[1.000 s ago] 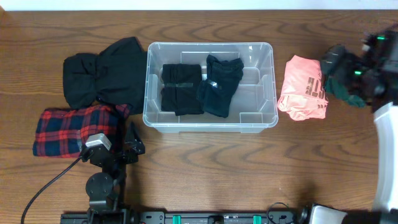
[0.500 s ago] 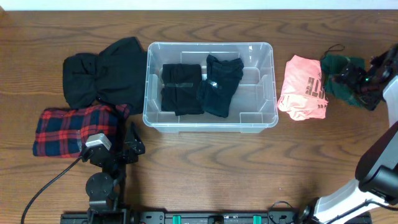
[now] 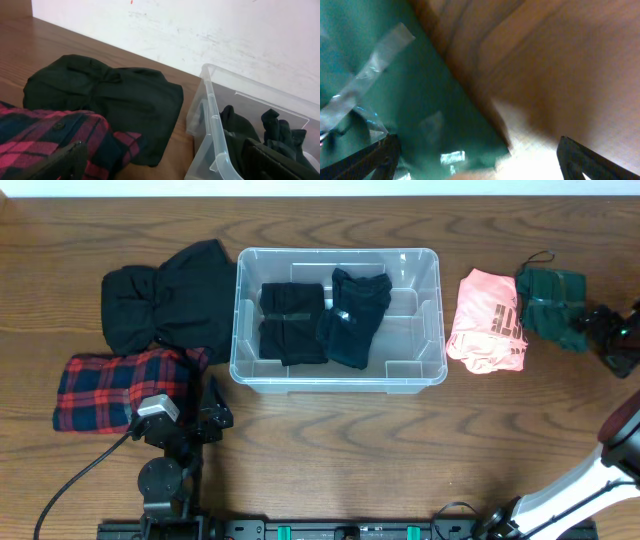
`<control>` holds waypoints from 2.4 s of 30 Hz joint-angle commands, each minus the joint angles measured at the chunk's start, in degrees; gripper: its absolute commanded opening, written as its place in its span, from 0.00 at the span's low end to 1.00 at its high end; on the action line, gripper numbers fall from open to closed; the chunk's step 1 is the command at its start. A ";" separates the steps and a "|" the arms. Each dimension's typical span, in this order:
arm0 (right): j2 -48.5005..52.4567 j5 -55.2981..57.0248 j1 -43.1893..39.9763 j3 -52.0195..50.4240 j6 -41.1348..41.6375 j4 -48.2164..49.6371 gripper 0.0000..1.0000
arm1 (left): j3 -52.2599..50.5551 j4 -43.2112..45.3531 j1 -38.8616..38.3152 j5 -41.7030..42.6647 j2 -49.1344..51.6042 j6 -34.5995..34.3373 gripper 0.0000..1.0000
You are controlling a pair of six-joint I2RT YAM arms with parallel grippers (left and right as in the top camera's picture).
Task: Pack container
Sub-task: 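Return right gripper and grasp the dark green folded item, then lower the green item into the bin's right front and release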
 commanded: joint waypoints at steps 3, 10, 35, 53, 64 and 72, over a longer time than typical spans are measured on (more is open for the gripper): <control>4.48 -6.47 1.73 0.00 1.84 2.47 0.93 | -1.86 -0.79 0.28 0.37 -0.35 0.79 0.98; 5.55 -6.01 3.56 0.00 4.33 3.54 0.67 | -1.86 -0.76 0.28 0.37 -0.35 0.79 0.98; -41.11 -15.43 24.90 1.44 9.68 -24.59 0.01 | -1.86 -0.76 0.28 0.39 -0.35 0.79 0.98; -38.99 -5.44 49.99 -28.06 36.15 6.01 0.06 | -1.86 -0.76 0.28 0.37 -0.35 0.79 0.98; -43.67 -3.96 48.76 -25.07 22.34 6.03 0.66 | -1.86 -0.76 0.28 0.37 -0.35 0.79 0.98; -47.76 1.40 38.84 -16.15 18.34 -2.03 0.52 | -1.86 -0.76 0.28 0.39 -0.35 0.79 0.98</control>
